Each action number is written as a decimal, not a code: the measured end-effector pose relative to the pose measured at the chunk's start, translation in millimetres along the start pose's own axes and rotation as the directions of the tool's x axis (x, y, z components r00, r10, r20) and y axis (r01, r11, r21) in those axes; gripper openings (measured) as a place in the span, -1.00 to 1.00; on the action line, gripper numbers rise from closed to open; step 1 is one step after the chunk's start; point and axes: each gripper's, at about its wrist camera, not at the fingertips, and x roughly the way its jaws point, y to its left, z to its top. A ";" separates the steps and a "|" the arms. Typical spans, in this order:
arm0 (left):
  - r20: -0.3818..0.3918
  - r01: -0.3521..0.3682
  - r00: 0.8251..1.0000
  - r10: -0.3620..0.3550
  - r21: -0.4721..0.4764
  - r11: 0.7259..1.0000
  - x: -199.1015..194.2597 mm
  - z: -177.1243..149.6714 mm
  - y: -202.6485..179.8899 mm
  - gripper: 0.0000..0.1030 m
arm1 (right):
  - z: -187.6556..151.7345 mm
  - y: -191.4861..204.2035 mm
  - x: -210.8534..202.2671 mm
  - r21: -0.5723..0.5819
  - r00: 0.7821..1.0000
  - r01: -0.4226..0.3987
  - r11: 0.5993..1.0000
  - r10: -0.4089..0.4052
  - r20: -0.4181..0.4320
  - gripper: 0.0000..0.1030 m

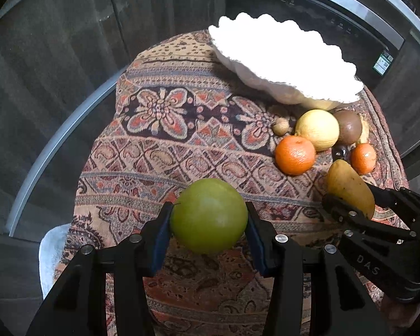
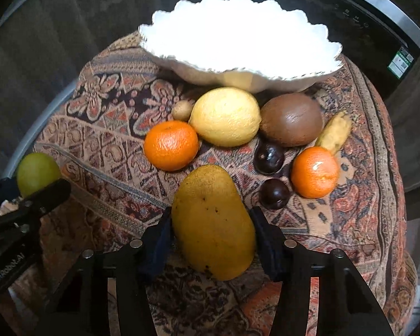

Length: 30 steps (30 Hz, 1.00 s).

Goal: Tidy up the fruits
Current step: 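Grasp the green apple with the left tool while the right tool grasps the mango, then carry the apple and mango into the white bowl and open both tools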

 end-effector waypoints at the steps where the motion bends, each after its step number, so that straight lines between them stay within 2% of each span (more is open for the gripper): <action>1: 0.005 0.001 1.000 -0.001 0.004 1.000 -2.1 1.5 -1.5 -0.07 | 1.1 -2.1 -6.4 0.003 1.000 -0.002 1.000 0.002 0.012 0.05; 15: 0.099 0.045 0.994 -0.048 0.030 0.999 -30.7 49.7 -26.6 -0.06 | 36.0 -32.8 -51.5 0.050 0.991 0.020 0.999 -0.027 0.132 0.05; 30: 0.184 0.030 0.982 -0.042 0.067 0.997 -24.4 133.3 -49.7 -0.06 | 94.2 -79.2 -55.3 0.130 0.975 0.053 0.990 -0.079 0.206 0.05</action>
